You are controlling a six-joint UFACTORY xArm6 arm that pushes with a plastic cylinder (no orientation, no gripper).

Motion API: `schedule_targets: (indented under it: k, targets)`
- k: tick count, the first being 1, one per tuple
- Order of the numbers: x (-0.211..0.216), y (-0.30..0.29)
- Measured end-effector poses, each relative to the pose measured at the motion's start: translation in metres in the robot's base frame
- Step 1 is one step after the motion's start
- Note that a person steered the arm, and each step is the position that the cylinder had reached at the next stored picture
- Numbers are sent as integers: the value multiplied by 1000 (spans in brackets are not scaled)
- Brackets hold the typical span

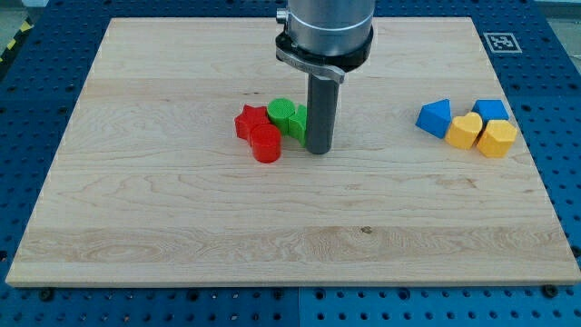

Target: Touch the bottom of red circle

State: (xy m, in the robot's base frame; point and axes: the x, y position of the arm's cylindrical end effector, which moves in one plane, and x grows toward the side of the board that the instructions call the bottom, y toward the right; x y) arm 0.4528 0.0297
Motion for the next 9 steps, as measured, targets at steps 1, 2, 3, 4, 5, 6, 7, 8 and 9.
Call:
schedule_targets:
  k: [1, 2, 3, 4, 5, 6, 7, 8, 9]
  targets:
    - [-16, 0]
    - [-33, 0]
    - [-48, 1]
    - [-37, 18]
    - [7, 36]
    - [44, 41]
    - [64, 29]
    - [64, -4]
    - [56, -43]
